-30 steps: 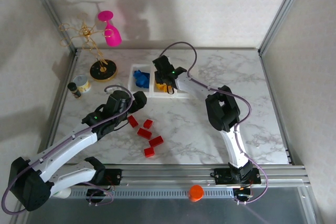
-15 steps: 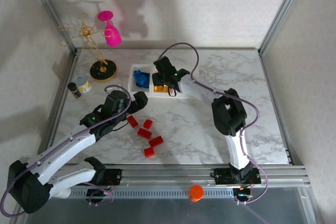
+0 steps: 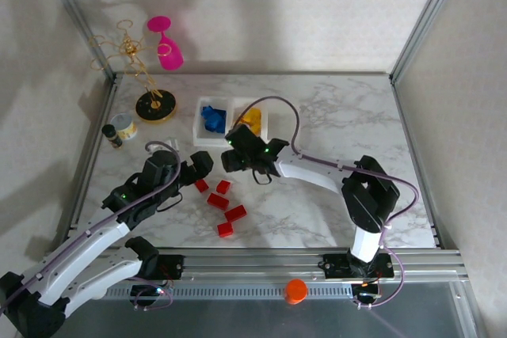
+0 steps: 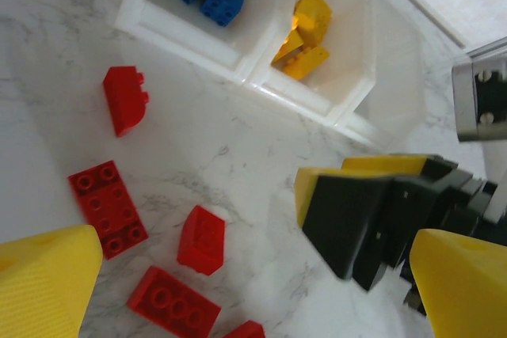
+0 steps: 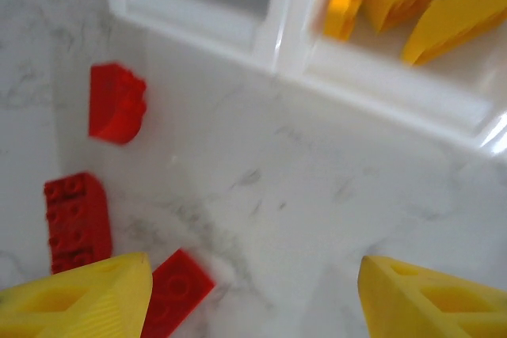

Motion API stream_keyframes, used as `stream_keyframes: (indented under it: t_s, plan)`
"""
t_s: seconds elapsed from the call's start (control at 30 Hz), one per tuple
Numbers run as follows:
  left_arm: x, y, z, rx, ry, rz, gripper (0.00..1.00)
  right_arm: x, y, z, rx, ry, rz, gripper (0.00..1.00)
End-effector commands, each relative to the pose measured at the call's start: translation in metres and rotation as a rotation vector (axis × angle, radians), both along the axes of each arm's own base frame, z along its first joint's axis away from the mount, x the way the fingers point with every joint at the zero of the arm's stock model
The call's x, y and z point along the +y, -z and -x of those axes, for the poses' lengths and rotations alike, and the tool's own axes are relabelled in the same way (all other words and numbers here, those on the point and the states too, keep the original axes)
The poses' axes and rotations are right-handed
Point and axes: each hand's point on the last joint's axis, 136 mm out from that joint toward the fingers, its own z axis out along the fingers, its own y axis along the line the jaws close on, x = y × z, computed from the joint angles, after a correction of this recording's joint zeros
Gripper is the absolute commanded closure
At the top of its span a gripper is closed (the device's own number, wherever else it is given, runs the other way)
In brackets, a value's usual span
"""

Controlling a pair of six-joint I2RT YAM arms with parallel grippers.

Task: Sort the legos into containers by color
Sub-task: Pick up the lego from the center of the table.

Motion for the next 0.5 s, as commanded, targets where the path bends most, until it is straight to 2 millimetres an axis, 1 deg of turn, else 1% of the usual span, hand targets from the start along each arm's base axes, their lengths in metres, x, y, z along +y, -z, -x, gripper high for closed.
stream_keyframes:
  t_s: [0.0, 0.13, 0.2, 0.3, 0.47]
  plan:
    - [0.016, 0.015, 0.009, 0.049, -0.045, -0.041, 0.01, 0.014, 0.008, 0.025, 0.027, 0.019, -0.026, 0.29]
    - [0.021, 0.017, 0.014, 0.053, -0.064, -0.039, 0.00, 0.029, 0.030, 0.041, 0.097, 0.010, -0.019, 0.26]
    - [0.023, 0.018, 0.015, 0.055, -0.069, -0.040, 0.00, 0.034, 0.038, 0.046, 0.123, 0.035, -0.022, 0.24]
    - [0.028, 0.020, 0.018, 0.056, -0.086, -0.047, 0.00, 0.032, 0.050, 0.046, 0.169, 0.137, -0.031, 0.22]
    - [0.033, 0.018, 0.020, 0.044, -0.112, -0.035, 0.00, 0.036, 0.060, 0.043, 0.178, 0.220, -0.045, 0.21]
